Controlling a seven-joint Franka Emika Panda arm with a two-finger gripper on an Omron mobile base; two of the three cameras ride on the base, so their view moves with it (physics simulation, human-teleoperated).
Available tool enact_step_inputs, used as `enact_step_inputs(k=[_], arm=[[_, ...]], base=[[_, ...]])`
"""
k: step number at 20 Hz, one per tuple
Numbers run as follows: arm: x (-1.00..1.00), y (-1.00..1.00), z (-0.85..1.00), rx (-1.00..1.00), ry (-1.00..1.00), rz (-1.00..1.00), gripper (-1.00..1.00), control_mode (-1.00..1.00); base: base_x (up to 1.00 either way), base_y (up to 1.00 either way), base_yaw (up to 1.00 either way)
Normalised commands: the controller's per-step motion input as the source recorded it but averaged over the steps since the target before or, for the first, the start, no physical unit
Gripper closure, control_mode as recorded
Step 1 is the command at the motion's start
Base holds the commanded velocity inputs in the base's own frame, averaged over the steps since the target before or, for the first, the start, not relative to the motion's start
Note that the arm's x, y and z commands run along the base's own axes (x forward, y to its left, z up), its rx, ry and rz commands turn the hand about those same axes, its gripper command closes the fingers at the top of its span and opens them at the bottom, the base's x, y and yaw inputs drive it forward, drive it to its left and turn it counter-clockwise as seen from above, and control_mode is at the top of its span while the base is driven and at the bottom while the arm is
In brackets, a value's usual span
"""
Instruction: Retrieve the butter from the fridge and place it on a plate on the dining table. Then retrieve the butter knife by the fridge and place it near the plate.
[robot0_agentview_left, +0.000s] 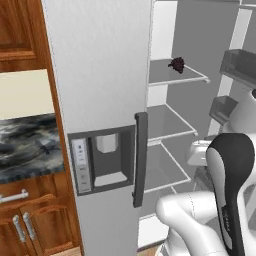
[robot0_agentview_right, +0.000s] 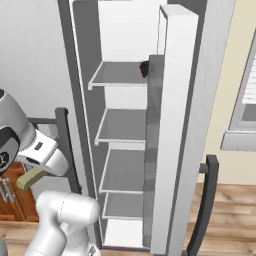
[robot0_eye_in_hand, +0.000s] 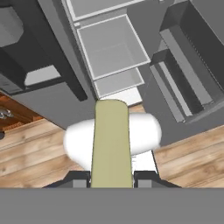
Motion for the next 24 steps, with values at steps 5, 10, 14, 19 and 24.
enact_step_inputs(k=[5, 10, 14, 19, 24], arm=[[0.0, 0.0, 0.0, 0.0, 0.0, 0.0, 1.0, 1.0], [0.0, 0.0, 0.0, 0.0, 0.0, 0.0, 1.0, 1.0], [0.0, 0.0, 0.0, 0.0, 0.0, 0.0, 1.0, 1.0], [0.0, 0.0, 0.0, 0.0, 0.0, 0.0, 1.0, 1.0], [0.0, 0.0, 0.0, 0.0, 0.0, 0.0, 1.0, 1.0]], base=[[-0.57, 0.44, 0.0], [-0.51, 0.49, 0.0], [-0.38, 0.54, 0.02], [-0.18, 0.51, 0.03], [-0.14, 0.45, 0.0]])
